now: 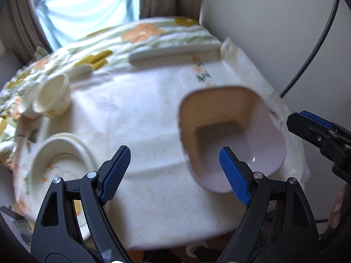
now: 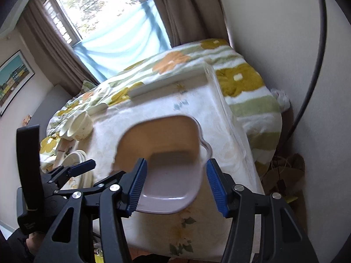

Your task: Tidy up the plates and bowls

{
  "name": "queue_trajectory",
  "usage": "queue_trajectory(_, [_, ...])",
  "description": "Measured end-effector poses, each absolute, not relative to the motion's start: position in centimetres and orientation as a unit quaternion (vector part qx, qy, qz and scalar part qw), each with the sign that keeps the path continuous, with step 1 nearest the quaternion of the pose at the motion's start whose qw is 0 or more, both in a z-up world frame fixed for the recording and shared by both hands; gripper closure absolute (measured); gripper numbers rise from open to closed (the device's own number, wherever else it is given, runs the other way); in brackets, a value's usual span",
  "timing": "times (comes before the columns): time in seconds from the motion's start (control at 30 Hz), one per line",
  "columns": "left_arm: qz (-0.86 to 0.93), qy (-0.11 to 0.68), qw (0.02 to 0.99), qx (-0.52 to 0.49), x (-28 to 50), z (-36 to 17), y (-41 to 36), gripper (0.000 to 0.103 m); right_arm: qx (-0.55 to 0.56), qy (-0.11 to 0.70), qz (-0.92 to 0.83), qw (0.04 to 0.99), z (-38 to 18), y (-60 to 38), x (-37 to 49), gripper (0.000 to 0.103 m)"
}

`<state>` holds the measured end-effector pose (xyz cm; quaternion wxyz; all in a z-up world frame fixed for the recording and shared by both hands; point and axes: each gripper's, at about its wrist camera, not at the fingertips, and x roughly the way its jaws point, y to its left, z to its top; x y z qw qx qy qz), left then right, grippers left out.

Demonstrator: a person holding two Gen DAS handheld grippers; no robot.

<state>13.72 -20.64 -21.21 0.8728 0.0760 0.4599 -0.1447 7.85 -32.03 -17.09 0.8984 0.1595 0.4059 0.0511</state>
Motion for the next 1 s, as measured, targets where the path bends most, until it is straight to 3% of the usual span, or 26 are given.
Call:
queue_trajectory(0.07, [-0.127,0.441,0.886,0.071,12.8,-18.4,-19.0,0.020,0.143,0.397,0.071,0.904,-15.2,-31.0,8.2,0.051])
queue_trajectory(0.13, [-0.100,0.416,0.901,0.069,12.1,-15.7,-17.1,0.004,0.126,0.385,0.101,0.908,-13.2,-29.3,8.8,0.051])
queue_trajectory(0.2, [-0.073,0.382,0.919,0.067,11.7,-13.3,-14.8,0.000,0.115,0.373,0.132,0.911,-11.6,-27.6,9.7,0.033])
queue_trajectory(0.23, [-0.062,0.371,0.924,0.067,11.8,-12.5,-13.8,0.000,0.112,0.361,0.147,0.914,-10.8,-26.6,10.2,0.015])
queue_trajectory(0.27, [-0.050,0.366,0.927,0.068,12.2,-11.8,-12.7,0.000,0.109,0.352,0.159,0.916,-10.3,-25.7,10.5,0.006])
queue_trajectory(0.63, [0.005,0.415,0.910,0.020,20.3,-11.5,1.2,0.000,0.042,0.399,0.195,0.895,-9.4,-13.6,19.8,0.005])
queue_trajectory(0.9, [-0.001,0.497,0.866,-0.059,28.2,-17.6,8.9,0.000,0.062,0.492,0.198,0.846,-14.7,-6.9,28.6,0.005])
queue_trajectory(1.0, [-0.014,0.523,0.848,-0.083,30.9,-20.3,10.4,0.008,0.066,0.520,0.185,0.831,-17.3,-5.3,31.0,0.008])
